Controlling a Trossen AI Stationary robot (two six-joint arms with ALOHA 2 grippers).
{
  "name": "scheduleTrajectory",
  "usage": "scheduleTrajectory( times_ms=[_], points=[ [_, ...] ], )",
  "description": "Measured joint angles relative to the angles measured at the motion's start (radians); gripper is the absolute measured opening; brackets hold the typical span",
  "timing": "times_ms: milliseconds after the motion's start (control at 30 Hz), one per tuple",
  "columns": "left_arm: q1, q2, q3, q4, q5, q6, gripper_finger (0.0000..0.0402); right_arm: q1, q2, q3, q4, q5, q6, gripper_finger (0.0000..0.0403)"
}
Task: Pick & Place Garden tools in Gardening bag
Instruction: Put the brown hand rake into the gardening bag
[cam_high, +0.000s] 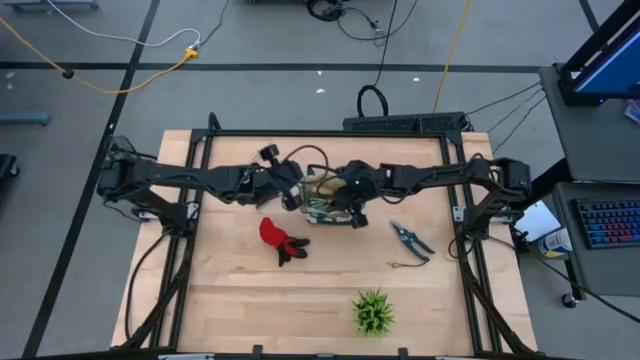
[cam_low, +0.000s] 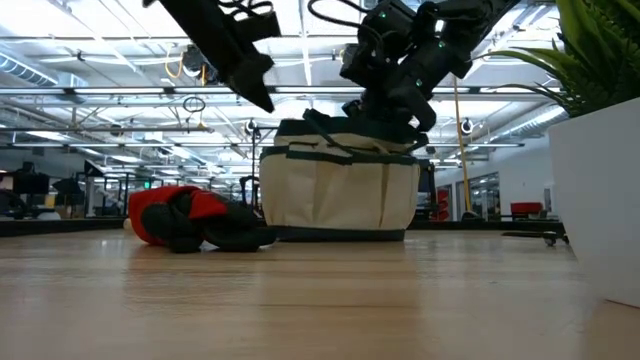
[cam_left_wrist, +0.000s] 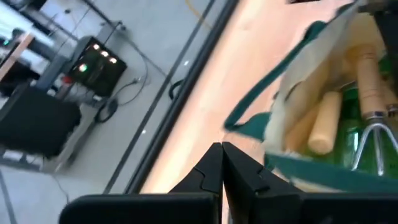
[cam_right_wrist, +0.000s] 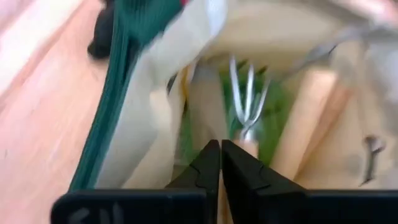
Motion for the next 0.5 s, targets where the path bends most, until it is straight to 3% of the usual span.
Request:
scheduleTrajectory(
  times_ms=[133,300,500],
  points=[
    [0.011,-0.05,0.001,-0.15,-0.002,-0.086,0.0007,0.0,0.001,0.0,0.015,0.003,-0.007,0.0039],
    [0.05,-0.059,0.0,-0.36,0.018,-0.208,0.0032,0.0,0.0,0.0,0.089,0.003,-0.009,0.0074],
    [0.103,-0.039,-0.001,-0.5,0.048,-0.322,0.0066,0.0,-0.017,0.001,0.131,0.003,-0.006,0.0106]
  ],
)
